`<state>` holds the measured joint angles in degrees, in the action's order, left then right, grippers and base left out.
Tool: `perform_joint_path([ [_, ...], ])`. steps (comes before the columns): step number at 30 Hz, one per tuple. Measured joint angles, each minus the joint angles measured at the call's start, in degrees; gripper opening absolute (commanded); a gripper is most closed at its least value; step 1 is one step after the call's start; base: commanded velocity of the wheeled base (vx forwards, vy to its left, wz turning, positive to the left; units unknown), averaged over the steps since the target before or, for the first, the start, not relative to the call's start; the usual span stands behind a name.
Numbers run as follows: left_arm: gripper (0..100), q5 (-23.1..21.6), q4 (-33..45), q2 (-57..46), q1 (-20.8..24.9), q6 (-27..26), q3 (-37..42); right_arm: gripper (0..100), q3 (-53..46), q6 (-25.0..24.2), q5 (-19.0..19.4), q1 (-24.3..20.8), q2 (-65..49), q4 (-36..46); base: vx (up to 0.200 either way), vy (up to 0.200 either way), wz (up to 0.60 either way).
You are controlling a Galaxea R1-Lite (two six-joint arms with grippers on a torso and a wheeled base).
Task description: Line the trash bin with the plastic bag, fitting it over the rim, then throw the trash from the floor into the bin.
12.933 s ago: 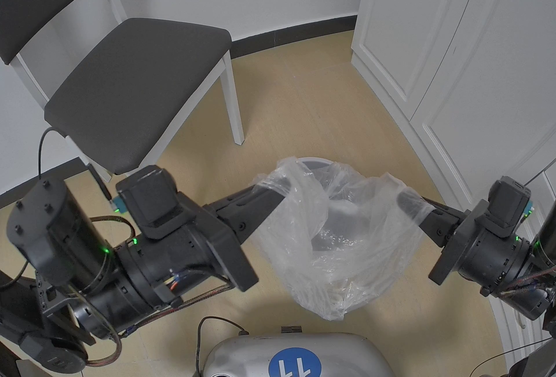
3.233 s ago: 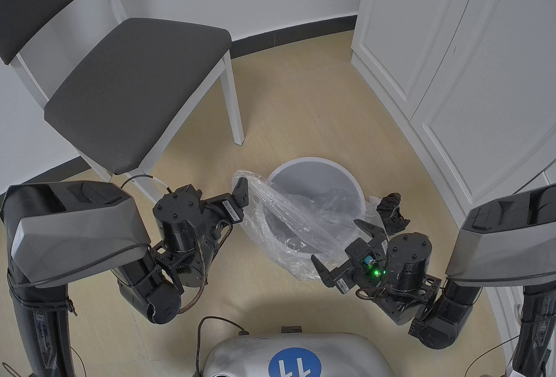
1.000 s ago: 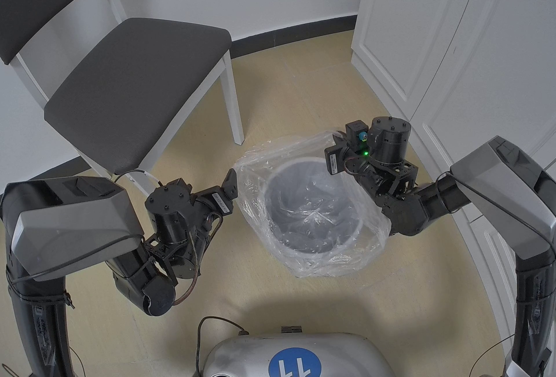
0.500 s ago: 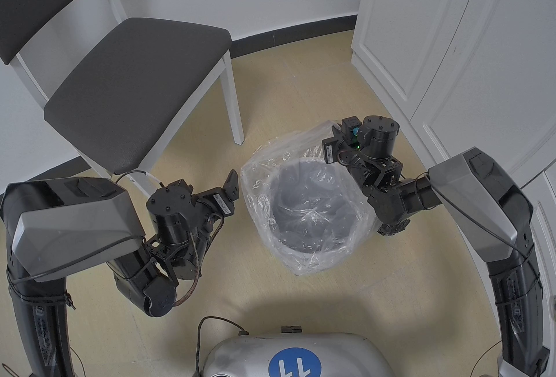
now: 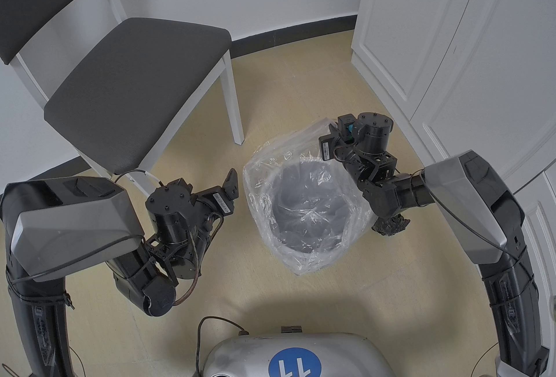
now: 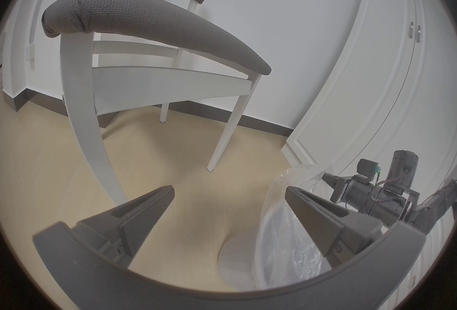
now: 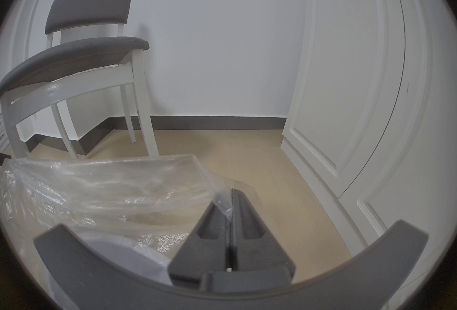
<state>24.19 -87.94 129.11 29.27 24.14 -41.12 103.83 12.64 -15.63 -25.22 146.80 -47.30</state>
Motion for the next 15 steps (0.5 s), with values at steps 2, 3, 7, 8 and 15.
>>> perform_joint_path([
  [2,100,0.00,0.00,-0.11,0.00,0.00,0.00,100,0.89,0.02,0.01,-0.02,-0.27,1.87,0.000,0.000,0.00],
  [3,100,0.00,0.00,-0.17,0.00,0.00,0.00,100,1.46,0.02,0.01,-0.02,-0.35,2.17,0.000,0.000,0.00],
  [7,100,-0.02,0.00,-0.55,0.00,0.02,0.16,100,4.19,-0.06,0.04,-0.16,-0.50,2.79,0.000,0.000,0.00],
  [8,100,-0.02,-0.02,-0.63,0.00,0.02,0.17,100,4.58,-0.09,0.06,-0.22,-0.57,3.38,0.000,0.000,0.00],
  [15,100,0.00,-0.02,-0.83,0.07,0.00,0.38,100,1.18,-0.09,0.30,-0.49,-3.74,9.73,0.000,0.000,0.00],
])
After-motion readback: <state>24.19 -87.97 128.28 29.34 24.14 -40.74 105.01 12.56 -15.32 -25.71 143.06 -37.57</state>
